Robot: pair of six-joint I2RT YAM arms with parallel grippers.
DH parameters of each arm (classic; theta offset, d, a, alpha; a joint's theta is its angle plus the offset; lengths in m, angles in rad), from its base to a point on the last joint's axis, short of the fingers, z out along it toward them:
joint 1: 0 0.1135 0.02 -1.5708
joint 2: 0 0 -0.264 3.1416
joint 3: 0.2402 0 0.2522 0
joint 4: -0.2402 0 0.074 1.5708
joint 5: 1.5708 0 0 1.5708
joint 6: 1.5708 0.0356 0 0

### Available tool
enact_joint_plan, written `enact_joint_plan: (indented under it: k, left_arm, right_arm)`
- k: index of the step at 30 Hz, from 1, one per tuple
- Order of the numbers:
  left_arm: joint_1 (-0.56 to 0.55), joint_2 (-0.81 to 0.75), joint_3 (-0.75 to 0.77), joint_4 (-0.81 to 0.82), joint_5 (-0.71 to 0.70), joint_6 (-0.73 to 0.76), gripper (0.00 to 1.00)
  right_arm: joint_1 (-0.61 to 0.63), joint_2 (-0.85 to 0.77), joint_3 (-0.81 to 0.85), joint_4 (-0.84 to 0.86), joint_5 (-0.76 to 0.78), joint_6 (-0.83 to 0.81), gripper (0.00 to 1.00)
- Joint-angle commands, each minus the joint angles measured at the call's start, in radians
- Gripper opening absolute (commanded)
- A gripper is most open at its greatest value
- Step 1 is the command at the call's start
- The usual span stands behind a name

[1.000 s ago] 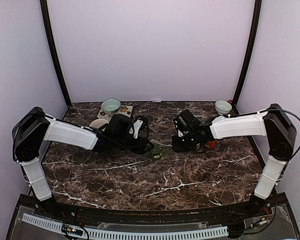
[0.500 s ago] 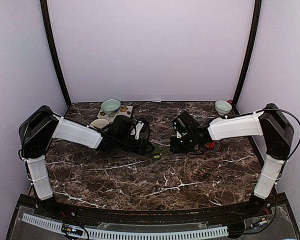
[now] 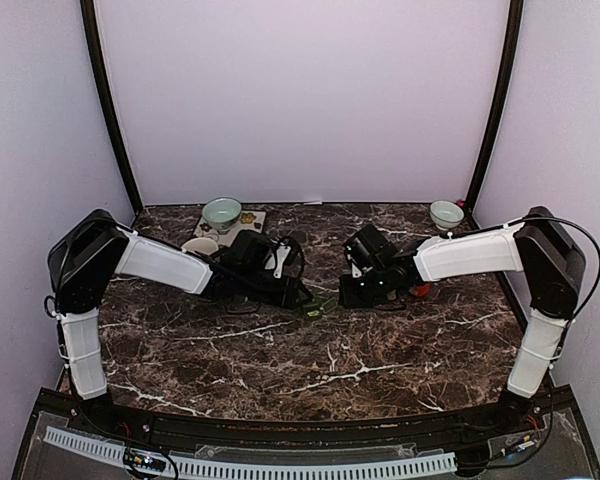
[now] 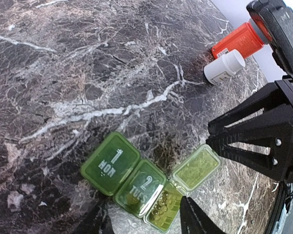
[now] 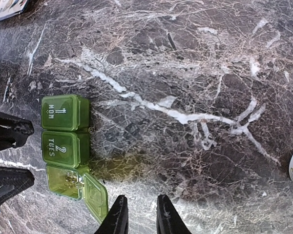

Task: Sort the pills into containers
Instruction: Close the lid of the pill container on the pill container.

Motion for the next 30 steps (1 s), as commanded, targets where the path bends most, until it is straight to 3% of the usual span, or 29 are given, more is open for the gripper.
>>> enact_joint_plan:
  k: [1, 30]
  left_arm:
    - [0.008, 0.004, 0.050, -0.041, -0.046, 0.003, 0.50]
    - [0.009, 0.090, 0.152, -0.152, -0.149, 0.008, 0.50]
  right_arm:
    - [0.006, 0.011, 0.006, 0.025, -0.011, 0.004, 0.22]
    - [0.006, 0.029, 0.021, 0.039, -0.041, -0.004, 0.22]
